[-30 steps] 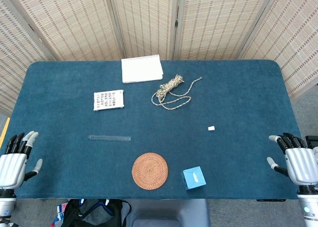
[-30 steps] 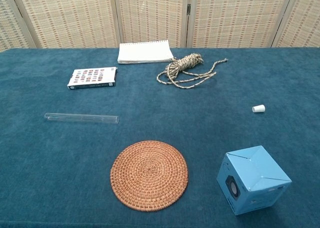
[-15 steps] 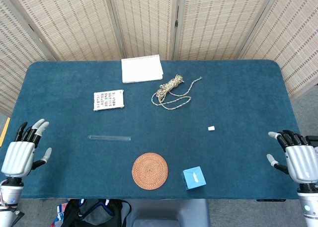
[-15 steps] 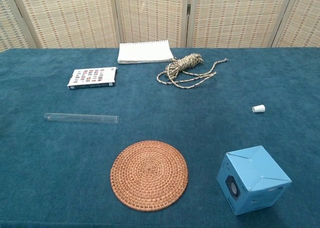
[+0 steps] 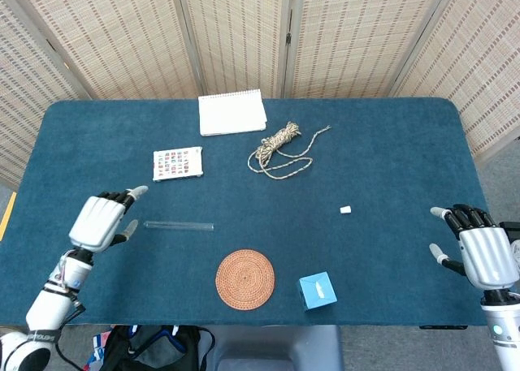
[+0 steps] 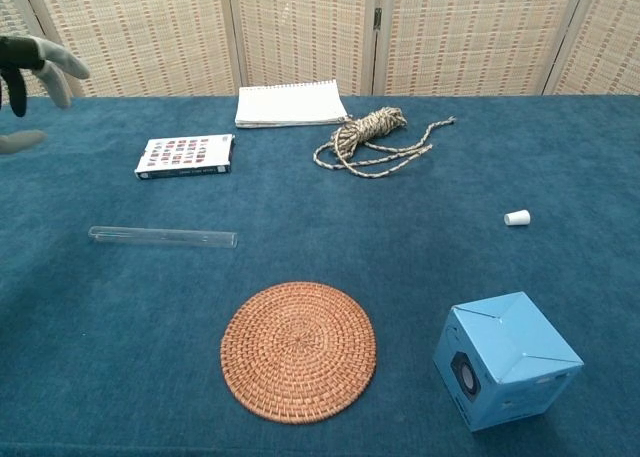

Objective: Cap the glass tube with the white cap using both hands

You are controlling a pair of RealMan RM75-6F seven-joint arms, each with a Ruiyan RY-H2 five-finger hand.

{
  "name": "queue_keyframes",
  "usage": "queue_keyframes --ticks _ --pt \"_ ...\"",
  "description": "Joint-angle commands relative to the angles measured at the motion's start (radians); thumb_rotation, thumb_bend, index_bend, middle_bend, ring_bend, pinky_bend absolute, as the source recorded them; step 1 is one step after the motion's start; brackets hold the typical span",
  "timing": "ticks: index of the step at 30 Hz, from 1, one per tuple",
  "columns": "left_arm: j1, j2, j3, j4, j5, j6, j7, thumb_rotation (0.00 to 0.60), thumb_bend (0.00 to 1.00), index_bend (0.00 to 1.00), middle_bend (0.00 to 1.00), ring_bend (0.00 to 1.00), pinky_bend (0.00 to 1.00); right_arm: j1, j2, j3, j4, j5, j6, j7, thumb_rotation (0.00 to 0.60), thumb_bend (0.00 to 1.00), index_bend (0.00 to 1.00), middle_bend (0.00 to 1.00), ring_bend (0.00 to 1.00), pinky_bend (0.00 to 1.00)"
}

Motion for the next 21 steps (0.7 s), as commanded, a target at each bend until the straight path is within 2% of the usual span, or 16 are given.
queue_keyframes --ticks 1,3,6,11,17,21 --pt "-0.073 -0.038 -0.013 -0.002 -0.082 -0.085 0.087 0.6 0.36 0.22 0.54 0.6 0.74 0.002 0.001 0.001 0.004 -0.001 0.001 0.003 0.6 0.23 0.27 0.36 0.24 0.27" --pt "-0.106 -0.054 -0.015 0.0 -0.133 -0.124 0.129 0.6 0.36 0.24 0.63 0.67 0.81 0.004 0.002 0.0 0.007 0.0 -0.003 0.006 0.6 0.23 0.27 0.36 0.24 0.27" --pt "-0.15 -0.075 -0.02 -0.001 -0.218 -0.172 0.175 0.6 0.36 0.25 0.7 0.73 0.86 0.009 0.002 0.0 0.013 -0.002 -0.007 0.012 0.6 0.23 0.27 0.36 0.24 0.27" --pt "-0.213 -0.135 -0.022 0.033 -0.335 -0.188 0.252 0.6 0.35 0.26 0.77 0.8 0.92 0.017 0.003 0.0 0.019 -0.003 -0.017 0.017 0.6 0.23 0.27 0.37 0.24 0.27" --pt "-0.276 -0.225 0.008 0.102 -0.449 -0.198 0.334 0.6 0.32 0.31 0.87 0.89 0.99 0.026 -0.002 -0.001 0.026 -0.002 -0.026 0.024 0.6 0.23 0.27 0.37 0.24 0.27" --pt "-0.309 -0.275 0.03 0.149 -0.503 -0.198 0.366 0.6 0.32 0.34 0.9 0.92 1.0 0.028 -0.005 -0.003 0.034 0.0 -0.03 0.03 0.6 0.23 0.27 0.37 0.24 0.27"
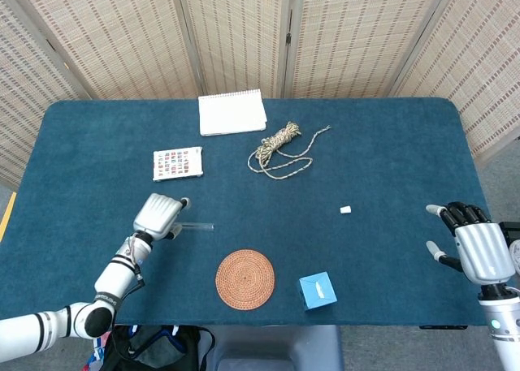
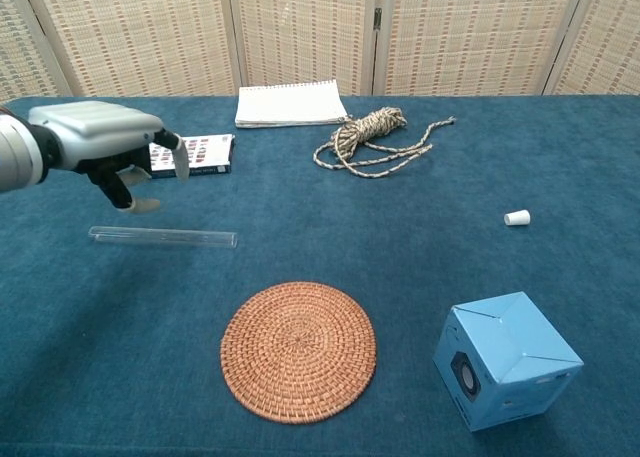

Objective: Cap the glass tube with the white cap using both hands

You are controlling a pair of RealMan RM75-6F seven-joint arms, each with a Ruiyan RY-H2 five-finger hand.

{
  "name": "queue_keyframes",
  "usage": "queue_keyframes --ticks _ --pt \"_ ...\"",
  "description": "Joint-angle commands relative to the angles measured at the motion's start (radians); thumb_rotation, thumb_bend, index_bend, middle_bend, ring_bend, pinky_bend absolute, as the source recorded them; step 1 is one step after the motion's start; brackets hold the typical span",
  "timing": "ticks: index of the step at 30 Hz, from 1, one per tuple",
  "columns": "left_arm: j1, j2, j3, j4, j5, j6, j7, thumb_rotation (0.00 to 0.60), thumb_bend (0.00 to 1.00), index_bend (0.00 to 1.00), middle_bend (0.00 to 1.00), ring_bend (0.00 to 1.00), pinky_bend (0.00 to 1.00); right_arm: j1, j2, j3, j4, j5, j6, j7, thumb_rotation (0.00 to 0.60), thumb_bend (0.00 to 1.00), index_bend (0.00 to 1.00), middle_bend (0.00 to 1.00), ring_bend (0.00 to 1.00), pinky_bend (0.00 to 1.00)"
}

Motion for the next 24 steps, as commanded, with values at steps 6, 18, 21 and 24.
queue_keyframes --ticks 6,18,21,24 --pt "-0.053 -0.079 0.035 0.087 -0.093 0.0 0.034 0.6 0.32 0.39 0.91 0.94 1.0 0.003 -0.005 -0.001 0.014 0.006 -0.002 0.012 0.6 0.23 0.27 0.37 0.24 0.27" --pt "-0.077 -0.13 0.067 0.153 -0.146 0.017 0.024 0.576 0.32 0.43 0.93 0.94 1.0 0.006 -0.008 -0.004 0.025 0.009 -0.005 0.023 0.6 0.23 0.27 0.38 0.25 0.27" --pt "-0.079 -0.147 0.072 0.175 -0.151 0.023 0.019 0.574 0.32 0.43 0.94 0.95 1.0 0.006 -0.007 -0.003 0.024 0.012 -0.003 0.022 0.6 0.23 0.27 0.38 0.25 0.27" --pt "-0.079 -0.163 0.073 0.198 -0.151 0.031 0.008 0.568 0.32 0.44 0.94 0.95 1.0 0.004 -0.007 -0.004 0.024 0.014 -0.001 0.021 0.6 0.23 0.27 0.38 0.25 0.27"
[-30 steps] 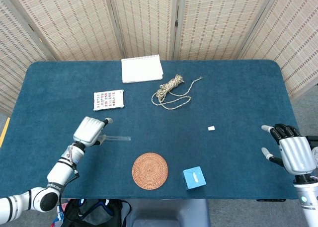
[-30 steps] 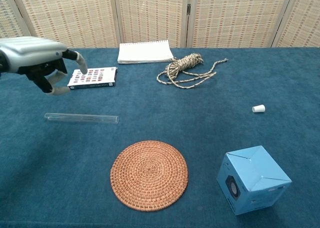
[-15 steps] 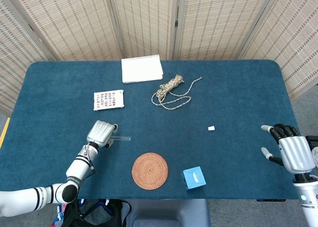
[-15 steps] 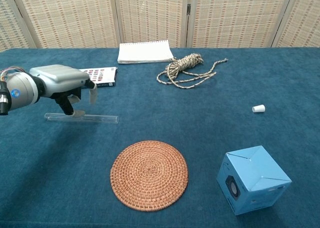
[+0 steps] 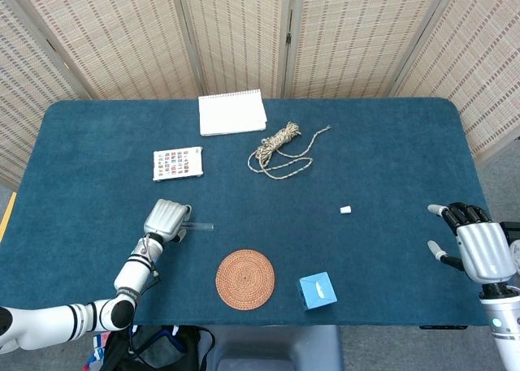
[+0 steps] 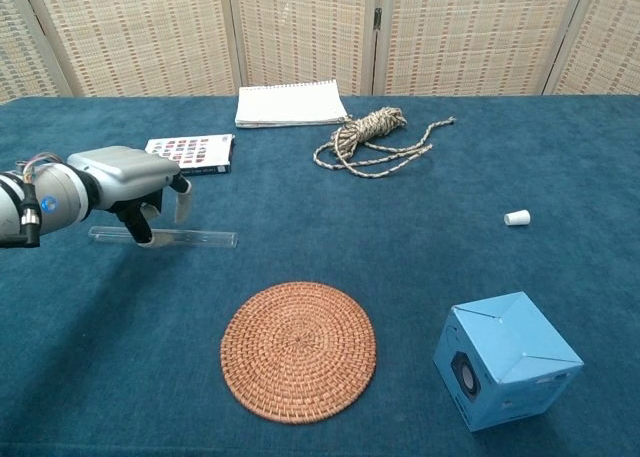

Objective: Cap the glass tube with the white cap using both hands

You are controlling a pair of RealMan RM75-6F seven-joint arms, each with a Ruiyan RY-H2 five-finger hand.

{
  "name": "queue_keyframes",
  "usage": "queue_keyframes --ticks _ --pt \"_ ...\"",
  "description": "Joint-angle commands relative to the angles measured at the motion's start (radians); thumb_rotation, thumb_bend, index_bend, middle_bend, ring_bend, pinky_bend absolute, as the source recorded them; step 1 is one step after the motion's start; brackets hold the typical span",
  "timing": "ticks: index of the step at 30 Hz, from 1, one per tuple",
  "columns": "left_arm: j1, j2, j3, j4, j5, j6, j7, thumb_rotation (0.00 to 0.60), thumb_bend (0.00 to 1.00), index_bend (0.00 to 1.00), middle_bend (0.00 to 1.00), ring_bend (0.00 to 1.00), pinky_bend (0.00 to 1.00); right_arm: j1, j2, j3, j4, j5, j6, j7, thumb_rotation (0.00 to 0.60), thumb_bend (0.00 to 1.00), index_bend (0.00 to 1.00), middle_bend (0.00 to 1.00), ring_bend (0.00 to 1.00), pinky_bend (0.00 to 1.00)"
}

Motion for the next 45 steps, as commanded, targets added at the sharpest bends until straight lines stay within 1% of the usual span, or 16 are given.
queue_keyframes --ticks 1,6,19,24,29,32,36,45 --pt "-0.001 -0.014 0.003 0.019 -0.002 0.005 -0.009 0.564 0.32 0.44 0.94 0.95 1.0 0.0 0.0 0.0 0.0 0.002 0.0 -0.001 0.6 0.23 0.27 0.38 0.25 0.27" --pt "-0.005 -0.027 0.007 0.04 -0.009 0.003 -0.012 0.541 0.31 0.45 0.94 0.95 1.0 -0.001 -0.001 -0.001 -0.001 0.006 0.0 -0.003 0.6 0.23 0.27 0.39 0.26 0.27" --pt "-0.014 -0.033 0.02 0.051 -0.032 0.008 0.008 0.541 0.31 0.47 0.94 0.95 1.0 -0.002 -0.003 -0.002 0.003 0.008 0.003 0.001 0.6 0.23 0.27 0.39 0.26 0.27" --pt "-0.016 -0.042 0.021 0.065 -0.035 0.007 0.005 0.545 0.31 0.47 0.94 0.95 1.0 -0.002 -0.006 -0.002 0.008 0.011 0.002 0.005 0.6 0.23 0.27 0.39 0.26 0.27" --pt "-0.02 -0.05 0.023 0.073 -0.038 0.009 0.01 0.567 0.31 0.47 0.94 0.95 1.0 -0.003 -0.007 -0.003 0.013 0.012 0.003 0.009 0.6 0.23 0.27 0.39 0.26 0.27" --pt "-0.022 -0.052 0.024 0.075 -0.041 0.01 0.014 0.57 0.31 0.48 0.94 0.95 1.0 -0.004 -0.007 -0.003 0.014 0.013 0.004 0.01 0.6 0.23 0.27 0.39 0.26 0.27" --pt "-0.022 -0.054 0.025 0.079 -0.04 0.013 0.015 0.6 0.31 0.5 0.95 0.96 1.0 -0.005 -0.007 -0.003 0.014 0.013 0.005 0.01 0.6 0.23 0.27 0.39 0.26 0.27" --pt "-0.012 -0.051 0.021 0.083 -0.01 0.014 -0.024 0.6 0.31 0.56 0.98 0.98 1.0 -0.007 -0.004 -0.003 0.011 0.015 0.008 0.007 0.6 0.23 0.28 0.4 0.27 0.27"
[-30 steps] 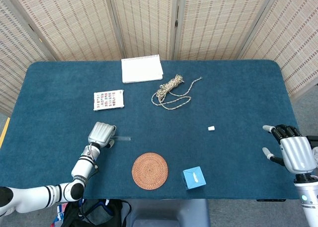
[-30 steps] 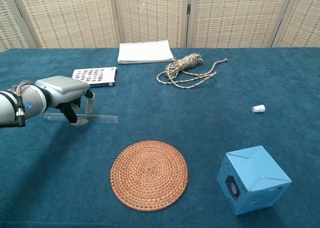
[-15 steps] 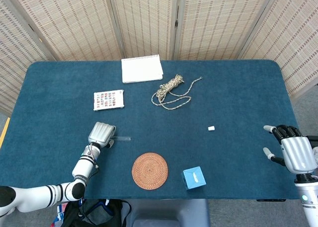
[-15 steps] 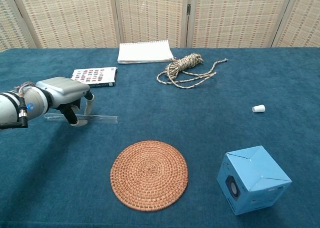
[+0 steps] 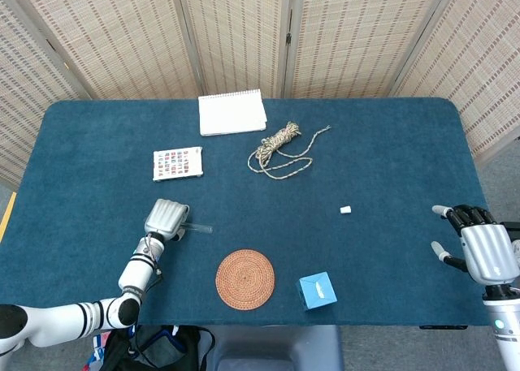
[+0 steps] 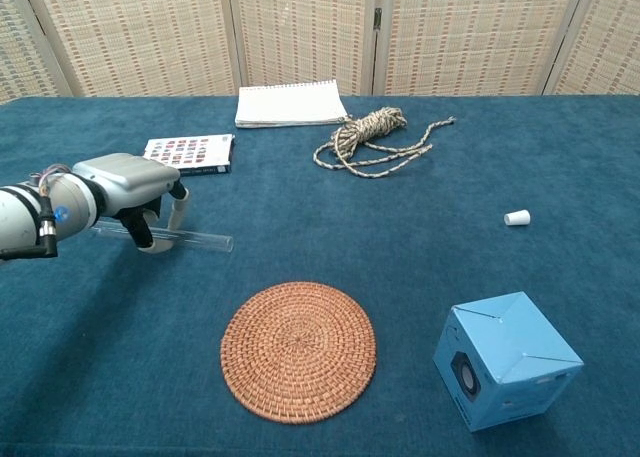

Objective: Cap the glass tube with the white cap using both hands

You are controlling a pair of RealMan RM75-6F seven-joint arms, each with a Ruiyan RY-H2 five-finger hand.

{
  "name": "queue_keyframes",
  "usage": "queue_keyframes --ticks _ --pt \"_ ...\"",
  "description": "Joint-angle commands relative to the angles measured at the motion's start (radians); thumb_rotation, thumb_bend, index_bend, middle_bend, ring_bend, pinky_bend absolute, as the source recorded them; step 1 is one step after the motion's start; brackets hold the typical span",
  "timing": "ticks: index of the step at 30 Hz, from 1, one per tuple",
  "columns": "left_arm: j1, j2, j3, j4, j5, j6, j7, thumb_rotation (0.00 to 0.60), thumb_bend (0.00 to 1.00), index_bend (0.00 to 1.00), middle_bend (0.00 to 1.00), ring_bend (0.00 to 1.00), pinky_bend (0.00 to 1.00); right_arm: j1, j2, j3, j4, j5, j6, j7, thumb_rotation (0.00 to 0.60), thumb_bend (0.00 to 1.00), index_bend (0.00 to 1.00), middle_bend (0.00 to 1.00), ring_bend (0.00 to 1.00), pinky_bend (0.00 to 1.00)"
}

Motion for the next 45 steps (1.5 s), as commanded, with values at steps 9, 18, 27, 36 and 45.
queue_keyframes --ticks 9,18,27,36,45 --pt "0.062 0.072 -0.001 -0.048 0.178 0.035 -0.186 0.6 0.31 0.57 0.99 0.99 1.0 0.025 0.028 0.018 -0.05 0.02 -0.037 -0.034 0.6 0.31 0.28 0.44 0.37 0.41" --pt "0.097 0.162 -0.023 -0.188 0.254 0.064 -0.278 0.6 0.31 0.57 0.99 0.99 1.0 0.15 0.068 0.058 -0.152 0.113 -0.253 -0.089 0.6 0.46 0.28 0.65 0.63 0.65" --pt "0.119 0.245 -0.03 -0.318 0.297 0.079 -0.314 0.6 0.31 0.57 0.99 0.99 1.0 0.301 0.056 0.076 -0.166 0.294 -0.537 -0.132 0.6 0.79 0.28 0.95 0.98 0.94" --pt "0.124 0.28 -0.038 -0.372 0.295 0.076 -0.325 0.6 0.31 0.56 0.99 0.99 1.0 0.418 -0.034 0.066 -0.065 0.472 -0.708 -0.185 0.6 0.96 0.28 1.0 1.0 1.0" --pt "0.131 0.279 -0.035 -0.377 0.291 0.077 -0.333 0.6 0.31 0.57 0.99 0.99 1.0 0.499 -0.131 0.034 0.068 0.607 -0.795 -0.228 0.6 0.98 0.28 1.0 1.0 1.0"
